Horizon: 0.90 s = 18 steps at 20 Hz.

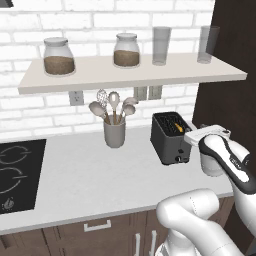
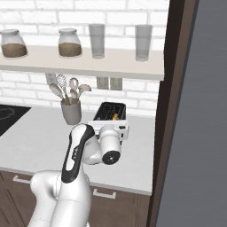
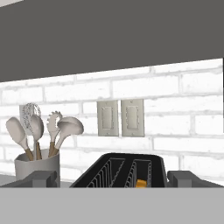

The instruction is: Start the toaster. Once the lever pops up, take the bread to the plate on the dining counter.

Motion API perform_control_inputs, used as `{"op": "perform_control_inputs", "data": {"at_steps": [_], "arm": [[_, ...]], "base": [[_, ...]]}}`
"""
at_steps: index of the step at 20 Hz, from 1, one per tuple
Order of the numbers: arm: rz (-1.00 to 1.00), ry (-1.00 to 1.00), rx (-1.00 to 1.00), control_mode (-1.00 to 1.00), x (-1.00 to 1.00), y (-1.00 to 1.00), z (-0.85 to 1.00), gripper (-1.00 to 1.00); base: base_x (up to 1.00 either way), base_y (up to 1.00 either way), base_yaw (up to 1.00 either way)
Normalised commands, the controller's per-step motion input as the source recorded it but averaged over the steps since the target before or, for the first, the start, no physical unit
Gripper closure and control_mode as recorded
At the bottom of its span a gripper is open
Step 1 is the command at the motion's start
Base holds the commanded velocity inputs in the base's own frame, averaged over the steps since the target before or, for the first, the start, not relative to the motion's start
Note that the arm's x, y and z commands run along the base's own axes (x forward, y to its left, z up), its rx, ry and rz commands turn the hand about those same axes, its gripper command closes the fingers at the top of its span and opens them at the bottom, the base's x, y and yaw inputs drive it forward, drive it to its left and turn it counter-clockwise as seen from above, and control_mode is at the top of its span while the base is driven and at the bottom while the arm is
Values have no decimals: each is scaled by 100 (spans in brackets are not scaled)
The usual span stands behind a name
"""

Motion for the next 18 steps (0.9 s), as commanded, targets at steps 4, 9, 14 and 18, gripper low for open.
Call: {"op": "perform_control_inputs", "data": {"at_steps": [4, 9, 14, 18], "arm": [[0, 0, 0, -100, 0, 0, 0, -100], [0, 0, 0, -100, 0, 0, 0, -100], [0, 0, 0, -100, 0, 0, 0, -100], [0, 0, 0, -100, 0, 0, 0, -100]], "base": [[0, 0, 0], [0, 0, 0], [0, 0, 0], [0, 0, 0]]}}
